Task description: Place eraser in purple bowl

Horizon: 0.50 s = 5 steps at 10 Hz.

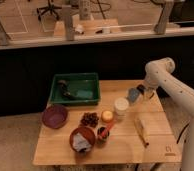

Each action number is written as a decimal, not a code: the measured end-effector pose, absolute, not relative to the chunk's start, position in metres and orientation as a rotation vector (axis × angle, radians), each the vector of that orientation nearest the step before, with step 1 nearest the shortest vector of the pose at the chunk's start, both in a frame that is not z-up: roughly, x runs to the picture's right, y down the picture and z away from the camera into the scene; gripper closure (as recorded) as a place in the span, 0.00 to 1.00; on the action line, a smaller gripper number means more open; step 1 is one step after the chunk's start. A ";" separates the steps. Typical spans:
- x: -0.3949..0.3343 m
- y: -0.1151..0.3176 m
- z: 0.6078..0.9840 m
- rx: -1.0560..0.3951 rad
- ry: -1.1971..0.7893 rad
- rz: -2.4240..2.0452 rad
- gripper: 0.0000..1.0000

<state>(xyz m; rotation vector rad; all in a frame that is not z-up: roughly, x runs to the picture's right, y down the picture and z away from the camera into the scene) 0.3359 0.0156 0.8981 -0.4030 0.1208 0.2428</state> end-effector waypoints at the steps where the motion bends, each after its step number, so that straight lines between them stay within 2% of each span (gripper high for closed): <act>1: 0.340 0.015 0.900 -0.396 0.121 0.247 0.20; 5: 0.359 0.025 0.922 -0.407 0.099 0.291 0.20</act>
